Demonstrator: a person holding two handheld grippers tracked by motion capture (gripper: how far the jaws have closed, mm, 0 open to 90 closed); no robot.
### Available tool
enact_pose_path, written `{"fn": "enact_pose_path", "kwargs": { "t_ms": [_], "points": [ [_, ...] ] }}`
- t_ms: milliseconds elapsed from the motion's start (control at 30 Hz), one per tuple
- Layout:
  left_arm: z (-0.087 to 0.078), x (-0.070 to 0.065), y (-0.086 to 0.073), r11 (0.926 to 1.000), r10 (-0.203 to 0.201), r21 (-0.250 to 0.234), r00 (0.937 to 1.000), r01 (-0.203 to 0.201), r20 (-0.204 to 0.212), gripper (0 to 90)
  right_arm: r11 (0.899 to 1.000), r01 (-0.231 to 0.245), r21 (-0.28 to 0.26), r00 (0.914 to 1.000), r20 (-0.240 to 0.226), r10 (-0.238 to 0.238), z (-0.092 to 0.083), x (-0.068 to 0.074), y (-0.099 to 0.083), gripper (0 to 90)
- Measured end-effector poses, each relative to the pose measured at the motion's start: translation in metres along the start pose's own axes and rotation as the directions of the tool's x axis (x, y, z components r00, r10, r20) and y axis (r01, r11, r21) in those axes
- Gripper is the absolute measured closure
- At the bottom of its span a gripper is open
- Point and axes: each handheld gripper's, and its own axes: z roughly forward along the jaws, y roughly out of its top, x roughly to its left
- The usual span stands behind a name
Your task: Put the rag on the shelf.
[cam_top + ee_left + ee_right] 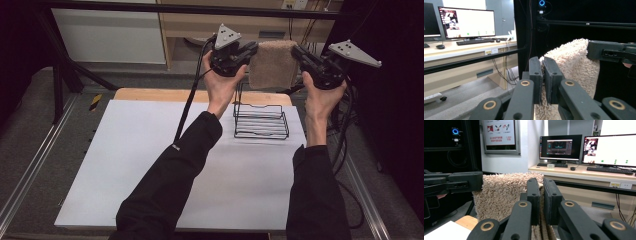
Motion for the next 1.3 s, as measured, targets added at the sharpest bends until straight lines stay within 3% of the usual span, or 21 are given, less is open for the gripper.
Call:
{"fn": "enact_pose_path", "kwargs": {
  "t_ms": [167, 433, 933, 1300],
  "points": [
    [0.006, 0.006, 0.003, 0.9998, -0.019, -0.007, 0.9998, 0.019, 0.002, 84.9, 1.0, 0.004, 0.0, 1.0, 0.003, -0.004, 0.006, -0.002, 0.002, 84.3],
    [0.019, 0.011, 0.001, 0.9997, 0.022, 0.009, 0.9994, -0.022, -0.025, 84.9, 1.0, -0.009, 0.006, 0.9998, 0.017, 0.009, 0.014, -0.009, -0.003, 84.4],
    [0.038, 0.012, -0.006, 0.9957, 0.089, 0.025, 0.9957, -0.089, -0.024, 84.9, 1.0, -0.01, 0.018, 0.9997, 0.022, 0.01, 0.021, -0.024, -0.017, 84.4],
    [0.042, 0.011, -0.025, 0.9922, 0.113, 0.053, 0.9936, -0.113, 0.003, 85.0, 0.998, -0.012, 0.056, 0.9997, 0.021, 0.011, 0.022, -0.03, -0.038, 84.4]
  ]
}}
